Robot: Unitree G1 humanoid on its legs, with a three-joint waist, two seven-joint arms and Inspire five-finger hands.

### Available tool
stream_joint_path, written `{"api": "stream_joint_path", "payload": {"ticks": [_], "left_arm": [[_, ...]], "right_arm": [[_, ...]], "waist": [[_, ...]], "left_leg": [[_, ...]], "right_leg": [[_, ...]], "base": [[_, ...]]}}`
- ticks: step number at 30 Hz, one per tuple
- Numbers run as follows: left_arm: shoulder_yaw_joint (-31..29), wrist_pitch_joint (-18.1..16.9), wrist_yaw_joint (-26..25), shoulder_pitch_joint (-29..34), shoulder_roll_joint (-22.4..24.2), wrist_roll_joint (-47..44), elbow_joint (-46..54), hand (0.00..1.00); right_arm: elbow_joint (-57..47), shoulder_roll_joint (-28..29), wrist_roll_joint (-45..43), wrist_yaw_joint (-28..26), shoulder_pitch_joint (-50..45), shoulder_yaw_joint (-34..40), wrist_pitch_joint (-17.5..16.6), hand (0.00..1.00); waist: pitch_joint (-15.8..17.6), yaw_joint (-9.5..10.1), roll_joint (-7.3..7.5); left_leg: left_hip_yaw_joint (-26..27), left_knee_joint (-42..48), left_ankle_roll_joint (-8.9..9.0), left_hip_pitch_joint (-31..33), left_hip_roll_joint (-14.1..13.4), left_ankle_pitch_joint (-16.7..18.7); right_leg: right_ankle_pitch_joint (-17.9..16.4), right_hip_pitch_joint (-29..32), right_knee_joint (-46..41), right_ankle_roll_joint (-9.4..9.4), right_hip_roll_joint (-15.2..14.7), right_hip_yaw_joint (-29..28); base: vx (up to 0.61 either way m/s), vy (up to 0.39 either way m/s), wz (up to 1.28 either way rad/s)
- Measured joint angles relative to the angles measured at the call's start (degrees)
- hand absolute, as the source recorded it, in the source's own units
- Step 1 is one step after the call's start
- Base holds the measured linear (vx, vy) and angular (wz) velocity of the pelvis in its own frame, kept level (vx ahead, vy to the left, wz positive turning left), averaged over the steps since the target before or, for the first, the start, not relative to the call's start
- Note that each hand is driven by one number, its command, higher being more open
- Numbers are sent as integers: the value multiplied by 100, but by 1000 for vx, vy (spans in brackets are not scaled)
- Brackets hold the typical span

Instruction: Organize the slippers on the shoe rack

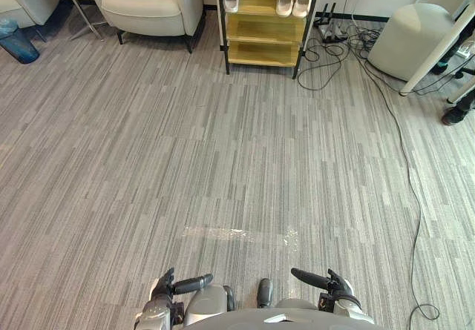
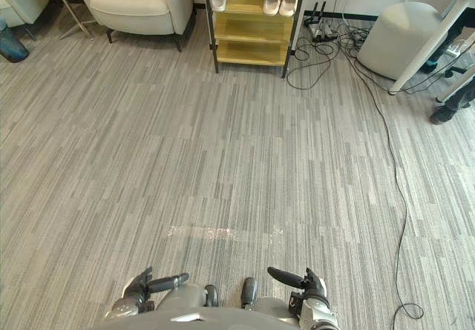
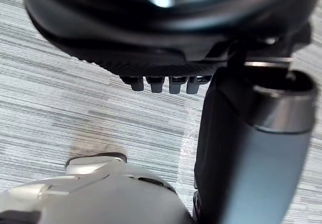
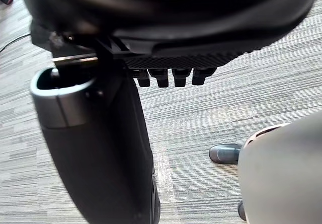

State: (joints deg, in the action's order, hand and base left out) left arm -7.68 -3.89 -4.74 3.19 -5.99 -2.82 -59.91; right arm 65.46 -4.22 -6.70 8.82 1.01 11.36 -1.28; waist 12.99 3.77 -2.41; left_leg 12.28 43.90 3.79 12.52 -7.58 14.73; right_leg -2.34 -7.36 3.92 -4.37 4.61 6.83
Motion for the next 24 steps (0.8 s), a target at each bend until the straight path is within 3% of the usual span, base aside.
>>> {"api": "stream_joint_path", "payload": {"ticks": [2,3,6,9,10,11,12,13,15,16,17,19,20,22,23,24], "left_arm": [[-3,-67,2,-39,61,-20,44,100],[4,-110,9,-82,57,-61,123,100],[11,-117,20,-161,46,-107,210,100],[23,-112,9,-220,12,-108,232,100],[9,-112,2,-204,11,-123,217,100],[0,-109,1,-204,7,-127,217,100],[-12,-122,-4,-240,-51,-145,234,100],[-16,-107,-4,-273,-158,-150,223,100],[-54,-89,-7,-268,-171,-167,158,100],[-46,-51,-19,-216,-197,-166,116,100],[-25,-34,-30,-205,-239,-163,114,100],[-7,34,-28,-202,-243,-163,88,100],[11,73,-41,-170,-238,-168,51,100],[14,78,-56,-111,-179,-170,47,100],[6,81,-62,-102,-156,-171,20,100],[6,82,-68,-120,-144,-171,-9,100]], "right_arm": [[0,-86,-13,12,34,-33,0,100],[1,-140,-14,17,58,-44,1,100],[0,-143,-13,26,85,-138,2,100],[-1,-120,-14,56,182,-140,2,100],[-4,-97,-15,58,211,-174,-6,100],[-7,-80,-15,58,224,-203,-7,100],[-50,34,-14,47,276,-349,-8,100],[-97,139,-11,33,266,-353,-23,100],[-92,203,-12,29,232,-355,-22,100],[-92,240,-7,-2,199,-376,-28,100],[-138,267,7,-15,220,-396,-84,100],[-163,257,24,-32,265,-407,-114,100],[-168,245,51,-54,271,-407,-111,100],[-254,206,125,-56,272,-410,-139,100],[-336,126,203,-68,334,-407,-158,100],[-336,94,214,-67,355,-409,-157,100]], "waist": [[29,46,-126],[55,73,-109],[95,150,-44],[158,236,65],[146,268,62],[130,275,70],[135,280,265],[121,287,380],[91,352,436],[47,357,497],[31,346,523],[38,324,517],[58,283,484],[96,252,417],[200,191,276],[229,179,227]], "left_leg": [[-38,361,-61,297,-103,170],[-39,184,-33,662,-69,191],[-24,-573,-36,961,84,124],[-67,-2402,-11,1075,427,-698],[-152,-2739,-156,1016,448,-1458],[-161,-2687,-246,1017,460,-1585],[-129,-2338,-494,1098,550,-1363],[-85,-2012,-575,1084,562,-1072],[-9,-1729,-663,862,531,-716],[51,-1685,-751,560,551,-464],[47,-1685,-781,247,553,-175],[36,-1760,-776,-80,546,36],[35,-1944,-750,-434,534,109],[31,-2216,-704,-827,481,147],[-29,-2514,-662,-1263,335,151],[-68,-2640,-654,-1442,263,147]], "right_leg": [[-85,-74,-80,-74,-8,-135],[-201,-182,-93,-61,-158,-236],[-373,-268,-140,63,-363,-347],[-704,-471,-140,280,-682,-462],[-944,-596,-166,431,-735,-572],[-1012,-607,-209,466,-757,-584],[-1154,-565,-489,547,-859,-553],[-1241,-453,-995,651,-934,-534],[-1305,-266,-1947,776,-981,-563],[-1275,36,-3030,1337,-1090,-541],[-996,560,-4399,1975,-1078,-549],[-1047,1178,-5641,1881,-1156,-322],[-1192,1530,-6175,1537,-1383,192],[-1385,1835,-6240,1156,-1535,626],[-1559,2096,-5684,867,-1496,1024],[-1584,2196,-5212,825,-1434,1139]], "base": [[235,29,-48],[254,59,-31],[286,104,-25],[495,225,-31],[499,242,-40],[609,275,-39],[522,197,-14],[523,180,-13],[474,163,-19],[630,213,-26],[615,199,-18],[461,80,-9],[438,36,-6],[386,-1,-3],[421,-42,8],[520,-93,23]]}}
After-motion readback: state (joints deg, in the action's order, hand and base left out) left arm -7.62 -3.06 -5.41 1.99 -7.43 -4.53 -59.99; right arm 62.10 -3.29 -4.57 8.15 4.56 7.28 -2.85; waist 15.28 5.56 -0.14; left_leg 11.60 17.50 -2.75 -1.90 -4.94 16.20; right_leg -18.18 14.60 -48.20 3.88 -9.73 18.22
